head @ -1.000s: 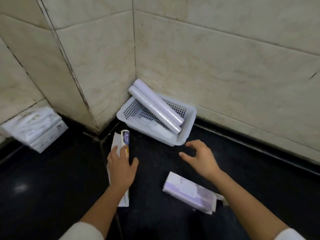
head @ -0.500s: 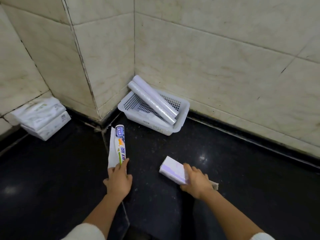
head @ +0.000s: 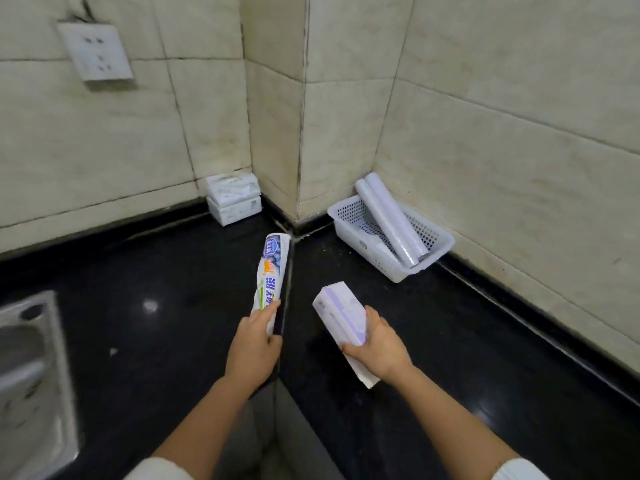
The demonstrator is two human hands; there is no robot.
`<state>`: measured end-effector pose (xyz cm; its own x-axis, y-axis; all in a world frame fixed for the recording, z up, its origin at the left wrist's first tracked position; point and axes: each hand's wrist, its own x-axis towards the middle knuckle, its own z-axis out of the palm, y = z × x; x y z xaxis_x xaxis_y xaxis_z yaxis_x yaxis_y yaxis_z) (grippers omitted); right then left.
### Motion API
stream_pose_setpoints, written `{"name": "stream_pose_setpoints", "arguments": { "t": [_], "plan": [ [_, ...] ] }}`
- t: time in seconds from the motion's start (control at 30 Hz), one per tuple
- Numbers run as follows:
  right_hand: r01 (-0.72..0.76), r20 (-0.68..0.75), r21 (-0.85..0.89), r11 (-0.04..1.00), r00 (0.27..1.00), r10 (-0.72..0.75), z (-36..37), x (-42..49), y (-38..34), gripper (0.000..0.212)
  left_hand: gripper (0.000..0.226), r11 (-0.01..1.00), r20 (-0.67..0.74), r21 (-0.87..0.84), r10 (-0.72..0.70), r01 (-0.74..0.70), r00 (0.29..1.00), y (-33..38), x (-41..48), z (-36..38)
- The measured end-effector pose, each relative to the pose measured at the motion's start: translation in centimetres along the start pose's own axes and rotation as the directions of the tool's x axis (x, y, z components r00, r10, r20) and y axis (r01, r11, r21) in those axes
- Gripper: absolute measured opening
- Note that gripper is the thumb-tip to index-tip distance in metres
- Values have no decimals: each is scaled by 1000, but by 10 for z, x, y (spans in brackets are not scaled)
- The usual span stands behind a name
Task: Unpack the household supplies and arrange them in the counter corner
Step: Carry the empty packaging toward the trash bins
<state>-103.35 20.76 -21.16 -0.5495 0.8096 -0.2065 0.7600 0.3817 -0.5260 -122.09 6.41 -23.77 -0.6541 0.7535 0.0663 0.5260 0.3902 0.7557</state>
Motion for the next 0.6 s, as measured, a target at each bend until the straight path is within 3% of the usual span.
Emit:
{"name": "stream_pose_setpoints", "arguments": {
  "t": [0.1, 0.27, 0.6],
  "plan": [
    [168, 65, 59, 984, 983, -172, 19, -33, -5, 66, 68, 995, -158, 33, -90, 96, 983, -6, -75, -3],
    [346, 228, 97, 933, 905, -359, 59, -115, -20, 62, 66, 957, -319, -21, -282, 290, 905, -16, -226, -14],
    [638, 548, 126, 759, 593, -590, 147, -323, -75, 65, 65, 800, -556, -103, -540, 592, 633, -19, -508, -59]
  ]
}}
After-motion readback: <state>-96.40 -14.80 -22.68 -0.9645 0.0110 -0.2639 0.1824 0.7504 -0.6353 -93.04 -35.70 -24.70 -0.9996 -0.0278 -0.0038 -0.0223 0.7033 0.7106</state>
